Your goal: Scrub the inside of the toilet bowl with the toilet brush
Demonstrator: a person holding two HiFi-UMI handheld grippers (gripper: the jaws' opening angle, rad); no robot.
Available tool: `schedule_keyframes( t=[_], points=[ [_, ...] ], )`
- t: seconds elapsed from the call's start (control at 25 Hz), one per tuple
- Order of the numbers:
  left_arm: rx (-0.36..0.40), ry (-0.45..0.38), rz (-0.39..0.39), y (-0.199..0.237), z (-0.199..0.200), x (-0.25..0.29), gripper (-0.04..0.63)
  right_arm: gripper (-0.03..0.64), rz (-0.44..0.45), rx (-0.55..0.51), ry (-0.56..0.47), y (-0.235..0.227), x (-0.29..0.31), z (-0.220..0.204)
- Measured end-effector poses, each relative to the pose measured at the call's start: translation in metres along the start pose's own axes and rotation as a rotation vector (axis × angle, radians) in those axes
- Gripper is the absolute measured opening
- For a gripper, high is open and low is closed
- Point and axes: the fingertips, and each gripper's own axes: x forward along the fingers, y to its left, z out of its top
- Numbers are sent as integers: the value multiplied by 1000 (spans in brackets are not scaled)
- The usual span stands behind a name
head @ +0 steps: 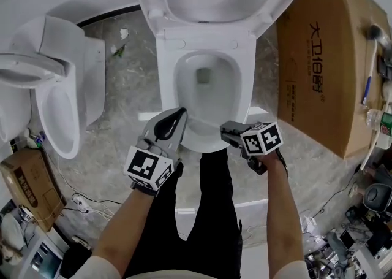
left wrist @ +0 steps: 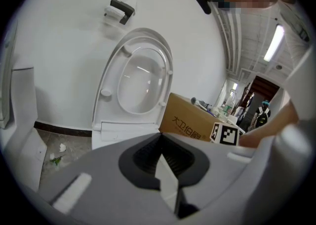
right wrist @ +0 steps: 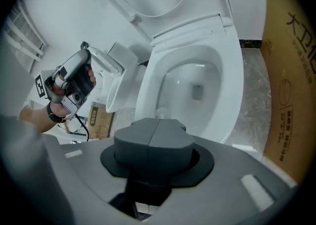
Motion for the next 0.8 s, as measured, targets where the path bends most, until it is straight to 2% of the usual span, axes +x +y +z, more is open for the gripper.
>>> schedule_keyframes(
  t=[0.36,0.48,0.8],
  points=[
    [-8,65,23,-14,-21,6,6,164,-28,-115,186,-3,-16,-13],
    [-5,102,33,-17,-32,11,6,164,-60,-188,253,-4,-24,-13],
    [-22,136,16,-19,-41,13,6,164,-185,-414,451,-6,-47,-6]
  ],
)
